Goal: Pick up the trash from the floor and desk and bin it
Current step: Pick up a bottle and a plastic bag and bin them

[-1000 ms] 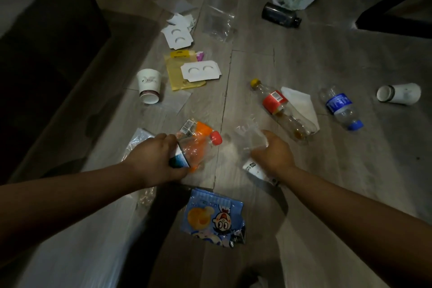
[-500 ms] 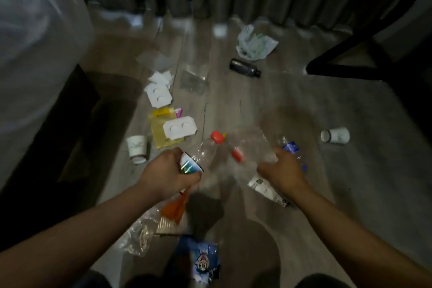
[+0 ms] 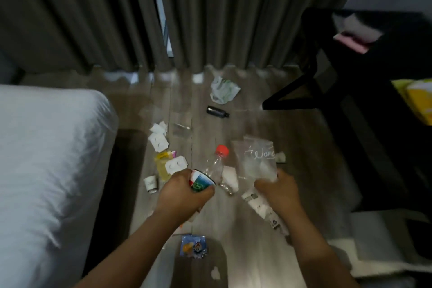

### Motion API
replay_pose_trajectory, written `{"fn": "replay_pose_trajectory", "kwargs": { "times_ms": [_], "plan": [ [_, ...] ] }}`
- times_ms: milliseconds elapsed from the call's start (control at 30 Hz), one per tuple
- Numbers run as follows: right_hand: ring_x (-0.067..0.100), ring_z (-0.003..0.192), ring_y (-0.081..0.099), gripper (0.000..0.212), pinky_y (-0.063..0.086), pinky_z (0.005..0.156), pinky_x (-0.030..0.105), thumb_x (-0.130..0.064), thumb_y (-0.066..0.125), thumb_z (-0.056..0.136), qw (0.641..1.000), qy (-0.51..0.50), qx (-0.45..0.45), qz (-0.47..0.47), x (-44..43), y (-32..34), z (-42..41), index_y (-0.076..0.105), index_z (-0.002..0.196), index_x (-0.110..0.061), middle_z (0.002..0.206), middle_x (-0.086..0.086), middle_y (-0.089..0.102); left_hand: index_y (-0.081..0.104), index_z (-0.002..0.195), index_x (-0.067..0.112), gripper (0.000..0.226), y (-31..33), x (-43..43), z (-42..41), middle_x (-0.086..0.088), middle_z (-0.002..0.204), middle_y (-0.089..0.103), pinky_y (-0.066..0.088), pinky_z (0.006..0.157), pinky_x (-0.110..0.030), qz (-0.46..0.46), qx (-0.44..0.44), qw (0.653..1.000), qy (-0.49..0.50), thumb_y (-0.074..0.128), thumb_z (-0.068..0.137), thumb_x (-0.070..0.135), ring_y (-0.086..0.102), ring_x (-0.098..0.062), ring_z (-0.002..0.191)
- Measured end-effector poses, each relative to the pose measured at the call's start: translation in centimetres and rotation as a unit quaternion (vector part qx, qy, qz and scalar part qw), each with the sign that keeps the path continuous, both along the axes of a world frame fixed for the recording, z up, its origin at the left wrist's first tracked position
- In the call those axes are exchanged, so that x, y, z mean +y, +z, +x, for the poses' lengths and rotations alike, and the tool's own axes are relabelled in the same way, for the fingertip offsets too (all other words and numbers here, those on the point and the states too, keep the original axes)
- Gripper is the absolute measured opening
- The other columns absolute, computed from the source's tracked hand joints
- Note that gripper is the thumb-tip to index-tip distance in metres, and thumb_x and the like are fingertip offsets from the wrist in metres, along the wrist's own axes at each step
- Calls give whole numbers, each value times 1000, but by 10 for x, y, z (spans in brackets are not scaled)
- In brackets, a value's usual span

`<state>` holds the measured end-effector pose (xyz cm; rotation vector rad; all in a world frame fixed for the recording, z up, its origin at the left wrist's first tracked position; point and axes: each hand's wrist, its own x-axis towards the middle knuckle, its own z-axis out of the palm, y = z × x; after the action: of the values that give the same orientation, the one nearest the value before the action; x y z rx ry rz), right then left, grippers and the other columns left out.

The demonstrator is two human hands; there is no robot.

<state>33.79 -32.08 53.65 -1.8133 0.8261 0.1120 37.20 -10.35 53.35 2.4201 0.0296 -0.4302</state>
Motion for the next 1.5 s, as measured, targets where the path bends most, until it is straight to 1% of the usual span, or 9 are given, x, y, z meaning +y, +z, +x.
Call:
{"fn": "replay_pose_trajectory", "kwargs": {
  "times_ms": [133, 333, 500, 667, 833, 1000, 1100, 1233, 1500],
  "plan": [
    [19, 73, 66, 23, 49, 62, 26, -7, 73, 73, 1000, -18, -14, -18, -16, 102, -35, 66, 95, -10, 82, 6, 69, 58, 93, 26, 41, 98, -18, -19, 6, 85, 65, 56, 74, -32, -20, -3, 1000, 2, 68, 69, 59, 64, -11, 76],
    [15, 72, 65, 19, 47, 59, 24, -7, 72, 75, 995, -62, -65, -33, -26, 198, -79, 64, 92, -12, 81, 3, 68, 57, 84, 29, 30, 190, -37, -46, 12, 71, 62, 45, 55, -16, -99, -21, 995, -1, 74, 69, 50, 60, 0, 67],
    [3, 64, 57, 27, 36, 39, 6, -10, 73, 77, 977, -155, -136, -52, -5, 249, -115, 50, 80, -23, 78, -6, 61, 62, 87, 27, 28, 231, -28, -54, 7, 78, 68, 54, 67, -28, -156, -17, 986, -64, 71, 71, 49, 66, -10, 73],
    [6, 62, 65, 26, 42, 45, 12, -12, 77, 76, 955, -241, -162, -57, 42, 280, -168, 58, 86, -27, 80, -6, 68, 61, 84, 24, 29, 260, -9, -59, 5, 76, 67, 55, 67, -32, -175, -43, 973, -141, 73, 72, 48, 65, -12, 71],
    [8, 45, 64, 19, 42, 36, 16, -7, 79, 74, 918, -348, -192, -3, 76, 296, -233, 63, 84, -8, 58, -4, 69, 63, 82, 23, 30, 271, -12, -87, 5, 73, 68, 48, 54, -19, -223, -17, 948, -225, 75, 68, 46, 65, -6, 64],
    [8, 38, 56, 3, 37, 34, 14, -2, 65, 80, 858, -475, -187, -59, 95, 314, -327, 62, 80, -1, 50, -2, 61, 62, 89, 25, 35, 288, -46, -151, 7, 83, 67, 47, 57, -18, -235, 18, 905, -353, 75, 68, 48, 65, -8, 73],
    [14, 53, 41, 27, 33, 43, 21, -11, 59, 79, 826, -528, -167, -104, 101, 317, -389, 49, 86, 13, 65, 9, 45, 61, 91, 25, 34, 298, -69, -203, 8, 85, 67, 53, 64, -25, -239, 38, 875, -418, 76, 68, 45, 65, -10, 77],
    [12, 57, 39, 27, 34, 50, 26, -17, 56, 80, 784, -586, -141, -147, 112, 325, -474, 49, 82, 9, 67, 4, 44, 55, 90, 31, 30, 309, -98, -283, 12, 85, 62, 43, 51, -13, -242, 51, 828, -503, 76, 72, 45, 62, -6, 74],
    [13, 62, 33, 23, 30, 56, 31, -16, 57, 77, 689, -692, -90, -197, 152, 330, -677, 43, 70, 1, 64, 2, 36, 62, 79, 27, 24, 323, -130, -496, 8, 75, 68, 56, 64, -28, -271, 86, 721, -632, 78, 69, 42, 66, -8, 71]
  ]
}}
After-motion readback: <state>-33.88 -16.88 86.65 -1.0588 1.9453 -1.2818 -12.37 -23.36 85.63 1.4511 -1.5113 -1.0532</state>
